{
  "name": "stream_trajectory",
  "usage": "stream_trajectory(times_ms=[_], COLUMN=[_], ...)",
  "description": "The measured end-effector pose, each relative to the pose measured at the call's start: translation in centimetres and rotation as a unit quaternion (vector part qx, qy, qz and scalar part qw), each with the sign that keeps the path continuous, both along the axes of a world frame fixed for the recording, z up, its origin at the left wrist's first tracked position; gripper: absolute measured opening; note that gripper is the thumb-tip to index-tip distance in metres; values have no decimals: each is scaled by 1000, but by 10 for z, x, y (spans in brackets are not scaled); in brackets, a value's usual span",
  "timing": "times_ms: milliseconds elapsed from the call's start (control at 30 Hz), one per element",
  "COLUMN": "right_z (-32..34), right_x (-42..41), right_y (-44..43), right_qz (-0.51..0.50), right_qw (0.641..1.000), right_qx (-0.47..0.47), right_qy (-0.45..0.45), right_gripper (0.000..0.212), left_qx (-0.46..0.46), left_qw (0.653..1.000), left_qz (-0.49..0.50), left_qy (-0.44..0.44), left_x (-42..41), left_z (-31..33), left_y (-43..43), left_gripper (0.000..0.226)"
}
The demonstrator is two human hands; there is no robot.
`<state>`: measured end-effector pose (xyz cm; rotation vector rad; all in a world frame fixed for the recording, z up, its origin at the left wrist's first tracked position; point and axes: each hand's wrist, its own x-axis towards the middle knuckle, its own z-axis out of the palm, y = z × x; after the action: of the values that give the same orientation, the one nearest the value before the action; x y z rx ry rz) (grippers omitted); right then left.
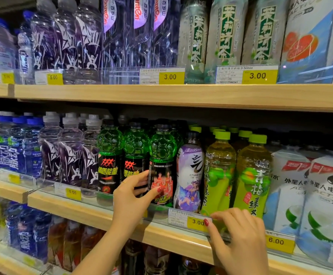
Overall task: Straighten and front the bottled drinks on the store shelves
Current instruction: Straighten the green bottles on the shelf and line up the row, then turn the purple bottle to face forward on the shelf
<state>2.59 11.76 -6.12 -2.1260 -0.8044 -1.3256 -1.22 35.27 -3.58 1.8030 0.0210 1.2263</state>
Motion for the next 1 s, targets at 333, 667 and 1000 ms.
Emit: stream_trajectory(times_ms=[333, 667, 1000], right_z=[35, 136, 157], right_x=[-19, -9, 1], right_y=[24, 75, 95], right_qz=[34, -55, -169], right_qw=[999, 986, 941], right_qx=[35, -126, -217], right_qy=[-14, 92, 197], right_gripper=[30, 96, 127], left_qx=[172, 221, 230], left_qw=[984, 975, 973], left_qz=[18, -17, -27], left_qy=[-42, -28, -6], left_x=[-7, 1, -6], left_z=[-25, -30, -26], left_y=[28, 38, 36], left_gripper=[22, 26, 20])
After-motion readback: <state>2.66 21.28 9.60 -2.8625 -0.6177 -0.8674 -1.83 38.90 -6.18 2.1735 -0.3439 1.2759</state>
